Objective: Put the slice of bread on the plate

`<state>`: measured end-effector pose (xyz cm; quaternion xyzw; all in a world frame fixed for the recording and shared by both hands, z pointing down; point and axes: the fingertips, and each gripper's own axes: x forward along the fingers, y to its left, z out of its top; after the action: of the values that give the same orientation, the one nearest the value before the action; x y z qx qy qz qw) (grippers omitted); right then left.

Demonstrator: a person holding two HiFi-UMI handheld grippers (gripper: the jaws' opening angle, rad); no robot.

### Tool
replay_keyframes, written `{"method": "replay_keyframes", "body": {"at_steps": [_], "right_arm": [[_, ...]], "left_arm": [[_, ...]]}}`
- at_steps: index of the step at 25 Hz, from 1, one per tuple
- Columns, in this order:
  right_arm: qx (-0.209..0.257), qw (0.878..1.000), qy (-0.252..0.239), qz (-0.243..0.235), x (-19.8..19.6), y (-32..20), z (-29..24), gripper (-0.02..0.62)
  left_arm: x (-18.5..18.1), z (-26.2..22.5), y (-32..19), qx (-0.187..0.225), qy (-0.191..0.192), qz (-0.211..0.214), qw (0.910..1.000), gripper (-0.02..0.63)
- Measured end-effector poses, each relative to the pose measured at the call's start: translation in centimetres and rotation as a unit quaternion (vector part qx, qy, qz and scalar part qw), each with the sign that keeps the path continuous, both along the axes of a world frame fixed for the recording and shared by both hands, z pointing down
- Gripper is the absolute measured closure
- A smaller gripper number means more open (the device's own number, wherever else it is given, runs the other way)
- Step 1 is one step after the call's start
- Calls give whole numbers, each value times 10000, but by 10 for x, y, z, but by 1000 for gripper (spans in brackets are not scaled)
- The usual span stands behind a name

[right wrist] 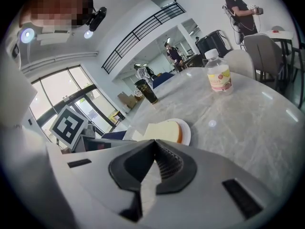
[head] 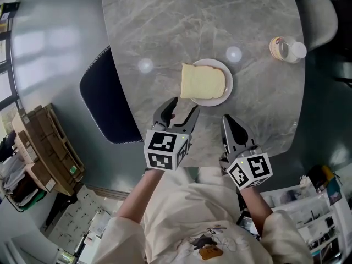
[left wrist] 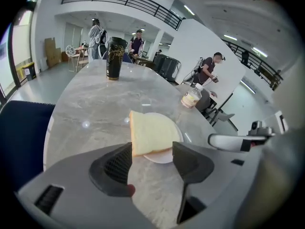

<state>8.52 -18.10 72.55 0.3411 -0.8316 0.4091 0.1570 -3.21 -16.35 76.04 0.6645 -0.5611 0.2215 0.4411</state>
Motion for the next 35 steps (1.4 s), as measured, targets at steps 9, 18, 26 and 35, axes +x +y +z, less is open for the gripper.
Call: {"method": "replay_keyframes", "body": {"at_steps": [9, 18, 26, 35], "right_arm": [[254, 9997, 26, 10, -2, 16, -26, 589], [1004, 9949, -1, -80, -20, 18, -91, 590], [1288, 9916, 9, -89, -32, 53, -146, 590], [1412, 9896, 272, 32, -55, 102, -175, 591]], "left_arm": [[2, -42, 14, 369, 382, -83, 9986, 362], [1, -99, 41, 732, 650, 398, 9944, 387], [-14, -162, 83, 1148, 684, 446, 9900, 466], [-65, -215, 126, 1612, 814, 292, 9831, 595]]}}
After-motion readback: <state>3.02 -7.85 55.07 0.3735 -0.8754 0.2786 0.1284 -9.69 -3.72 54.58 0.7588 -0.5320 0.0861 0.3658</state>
